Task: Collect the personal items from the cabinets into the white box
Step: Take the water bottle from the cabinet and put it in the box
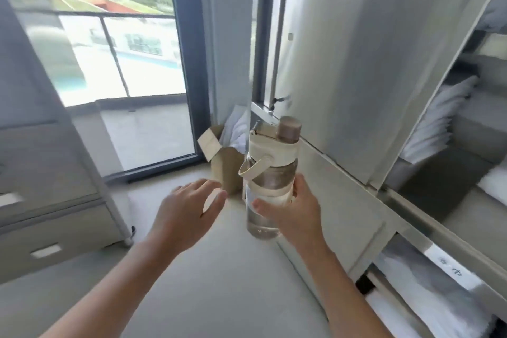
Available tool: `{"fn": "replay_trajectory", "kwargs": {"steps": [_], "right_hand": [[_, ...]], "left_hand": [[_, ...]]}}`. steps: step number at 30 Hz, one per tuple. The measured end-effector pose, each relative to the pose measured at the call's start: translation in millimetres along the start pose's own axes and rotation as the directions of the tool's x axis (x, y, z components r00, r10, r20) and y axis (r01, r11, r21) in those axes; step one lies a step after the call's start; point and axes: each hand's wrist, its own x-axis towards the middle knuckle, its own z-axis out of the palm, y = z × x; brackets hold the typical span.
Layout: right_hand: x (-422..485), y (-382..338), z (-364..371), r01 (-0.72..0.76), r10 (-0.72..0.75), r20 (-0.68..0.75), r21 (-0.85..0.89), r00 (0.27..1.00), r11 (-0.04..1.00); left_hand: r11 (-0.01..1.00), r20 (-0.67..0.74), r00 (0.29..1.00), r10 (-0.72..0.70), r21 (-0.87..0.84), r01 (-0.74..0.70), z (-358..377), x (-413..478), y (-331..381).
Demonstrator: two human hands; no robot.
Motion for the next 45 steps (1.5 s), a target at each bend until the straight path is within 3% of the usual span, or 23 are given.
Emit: {"fn": "replay_trajectory", "kwargs": {"steps": [5,9,15,20,24,31,39,45], "right_hand": [[-48,-55,134,0.144,-0.133,0.216,-0.034,0.967,0.989],[-99,-97,235,0.175,-0.163,0.412,0.011,0.896,0.985],[-163,-154,361,0.165,-0.214,0.669,0.136,0.712,0.977],[-198,-183,441,0.163,-0.277,0.793,0.224,0.543,0.961],[-205,-187,502,0.181,-0.309,0.861,0.256,0.403,0.949],[-220,-184,602,0.239,-0.31,0.939,0.27,0.147,0.933],[-310,-199,705,0.198,-0.241,0.955,0.274,-0.175,0.941],[-387,-192,798,0.252,-0.177,0.951,0.241,-0.253,0.937]], "left_hand": [[0.968,-0.059,0.974,-0.221,0.11,0.226,-77,-93,-107],[0.903,-0.126,0.921,-0.368,0.185,0.387,-146,-168,-172],[0.732,-0.314,0.754,-0.577,0.212,0.648,-231,-280,-235],[0.565,-0.358,0.612,-0.705,0.238,0.79,-255,-342,-275],[0.469,-0.412,0.516,-0.751,0.218,0.856,-253,-363,-304],[0.239,-0.434,0.284,-0.855,0.155,0.959,-249,-390,-348],[-0.082,-0.512,-0.066,-0.856,0.009,0.997,-266,-476,-379],[-0.163,-0.461,-0.196,-0.866,-0.112,0.98,-264,-559,-451]]}}
